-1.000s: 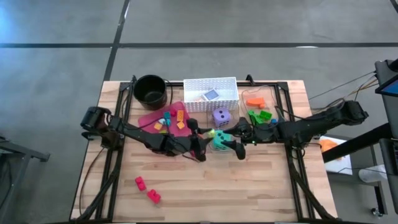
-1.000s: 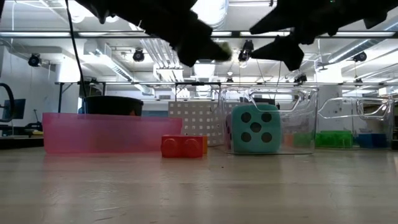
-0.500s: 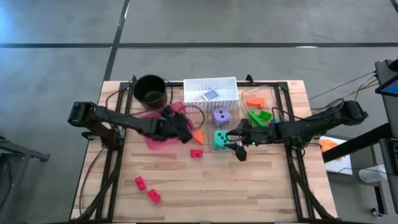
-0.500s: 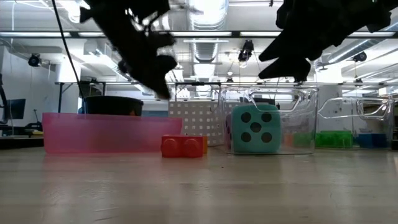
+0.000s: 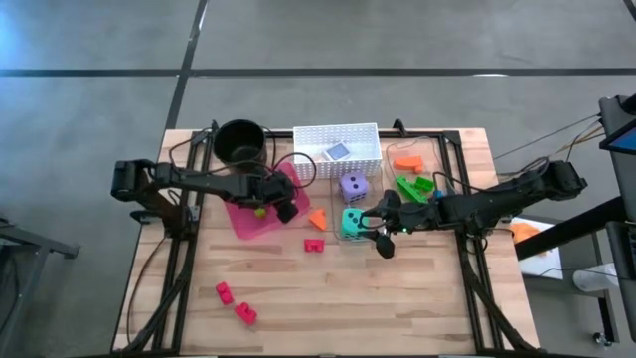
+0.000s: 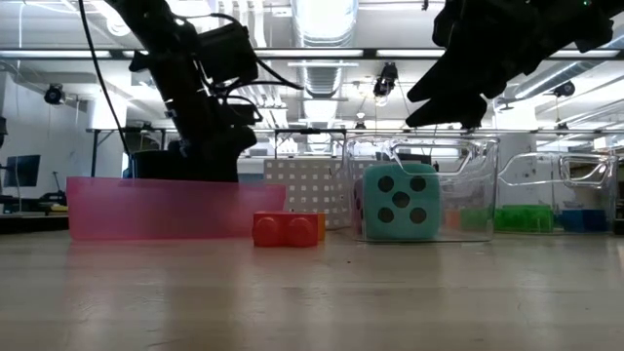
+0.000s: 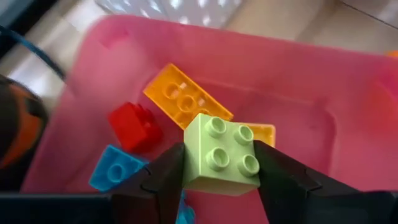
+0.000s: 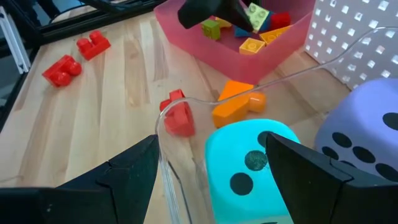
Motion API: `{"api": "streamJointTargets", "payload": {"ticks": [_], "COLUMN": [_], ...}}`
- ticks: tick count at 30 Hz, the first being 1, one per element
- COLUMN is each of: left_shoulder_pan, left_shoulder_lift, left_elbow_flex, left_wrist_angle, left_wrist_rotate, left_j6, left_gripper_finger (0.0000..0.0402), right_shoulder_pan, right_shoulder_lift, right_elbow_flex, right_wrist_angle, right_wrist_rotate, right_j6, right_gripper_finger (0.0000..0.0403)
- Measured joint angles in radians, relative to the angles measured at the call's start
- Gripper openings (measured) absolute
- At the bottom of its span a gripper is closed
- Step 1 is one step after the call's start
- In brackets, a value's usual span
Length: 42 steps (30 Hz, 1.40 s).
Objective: Pick & Place Toys
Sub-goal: Put the light green game piece into the transparent bin, then put the top large red game piece into the top transparent bin
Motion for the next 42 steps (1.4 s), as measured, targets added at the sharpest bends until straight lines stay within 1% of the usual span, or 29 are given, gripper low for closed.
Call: {"api": "streamJointTargets", "payload": {"ticks": [2, 8, 11, 14, 18, 24, 29, 33, 35, 38, 42], "left_shoulder_pan": [0.004, 0.004, 0.004, 0.003, 0.001, -0.031, -0.101, -0.194, -0.246, -0.319, -0.375], "left_shoulder_lift": [0.000, 0.000, 0.000, 0.000, -0.013, -0.078, -0.142, -0.144, -0.124, -0.074, 0.012], "left_elbow_flex": [0.000, 0.000, 0.000, 0.000, 0.001, 0.008, 0.007, 0.001, 0.001, 0.001, 0.002], "left_wrist_angle": [0.000, 0.001, 0.003, 0.003, 0.005, 0.029, 0.068, 0.203, 0.295, 0.406, 0.463], "left_wrist_rotate": [0.029, 0.032, 0.032, 0.032, 0.032, 0.032, 0.035, 0.083, 0.106, 0.106, 0.099], "left_j6": [0.020, 0.034, 0.034, 0.034, 0.034, 0.050, 0.081, 0.148, 0.195, 0.268, 0.313], "left_gripper_finger": [0.0185, 0.0232, 0.0247, 0.0251, 0.0252, 0.0252, 0.0252, 0.0252, 0.0252, 0.0252, 0.0252], "right_shoulder_pan": [0.000, 0.000, 0.000, 0.000, -0.001, -0.002, -0.003, -0.007, -0.010, -0.015, -0.022], "right_shoulder_lift": [0.000, 0.000, 0.000, 0.000, 0.000, 0.000, 0.000, 0.000, 0.000, 0.000, 0.000], "right_elbow_flex": [0.000, 0.000, 0.000, 0.000, 0.000, 0.000, 0.000, 0.000, 0.000, 0.000, 0.000], "right_wrist_angle": [0.000, 0.001, 0.000, 0.000, 0.005, 0.031, 0.045, 0.100, 0.131, 0.156, 0.165], "right_wrist_rotate": [0.000, 0.001, 0.001, 0.001, 0.004, 0.031, 0.031, 0.031, 0.031, 0.030, 0.030], "right_j6": [0.000, 0.000, 0.000, -0.021, -0.098, -0.213, -0.259, -0.275, -0.300, -0.342, -0.382], "right_gripper_finger": [0.0294, 0.0294, 0.0294, 0.0294, 0.0294, 0.0294, 0.0294, 0.0294, 0.0294, 0.0294, 0.0294]}}
